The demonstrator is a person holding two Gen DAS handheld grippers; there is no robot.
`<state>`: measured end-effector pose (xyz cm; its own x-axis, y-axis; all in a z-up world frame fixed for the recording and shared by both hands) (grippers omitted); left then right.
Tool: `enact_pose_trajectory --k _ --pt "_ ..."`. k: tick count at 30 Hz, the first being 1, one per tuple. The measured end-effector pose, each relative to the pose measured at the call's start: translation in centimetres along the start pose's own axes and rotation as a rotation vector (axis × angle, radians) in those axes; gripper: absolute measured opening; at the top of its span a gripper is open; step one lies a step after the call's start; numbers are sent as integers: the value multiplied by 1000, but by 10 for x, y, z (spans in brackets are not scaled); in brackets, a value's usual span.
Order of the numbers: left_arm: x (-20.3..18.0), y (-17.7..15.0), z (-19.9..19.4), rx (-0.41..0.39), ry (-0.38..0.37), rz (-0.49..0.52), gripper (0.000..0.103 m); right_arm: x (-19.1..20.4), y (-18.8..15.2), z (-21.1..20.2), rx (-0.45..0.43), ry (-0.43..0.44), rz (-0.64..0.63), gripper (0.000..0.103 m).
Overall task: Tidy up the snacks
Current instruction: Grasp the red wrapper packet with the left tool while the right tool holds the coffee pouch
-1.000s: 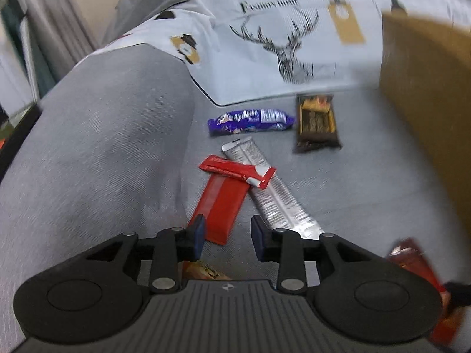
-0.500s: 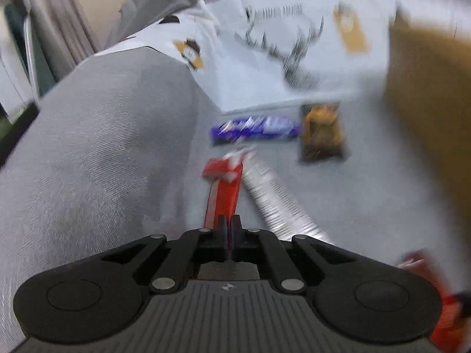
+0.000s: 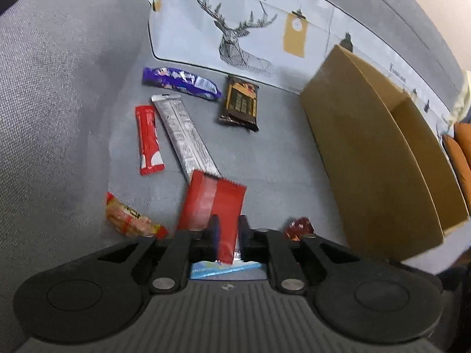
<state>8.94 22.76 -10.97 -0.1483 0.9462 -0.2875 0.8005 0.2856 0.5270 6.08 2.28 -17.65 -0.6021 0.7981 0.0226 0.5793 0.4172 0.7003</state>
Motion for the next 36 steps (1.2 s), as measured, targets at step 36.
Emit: enact_pose_trajectory --k 36 --pt "-24 1 48 64 250 159 71 4 -1 2 2 -13 -9 59"
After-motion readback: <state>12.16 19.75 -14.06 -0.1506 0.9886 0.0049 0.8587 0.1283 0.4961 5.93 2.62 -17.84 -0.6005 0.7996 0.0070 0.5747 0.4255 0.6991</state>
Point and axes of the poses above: each gripper's, at about its wrist camera, not at the fingertips, and z roughly the way its jaws point, x to its left, y to its top, the point moved 3 cm from there along z, roughly the way its jaws point, and after that the axes turned 2 degrees about -z, right-handed, at the moved point
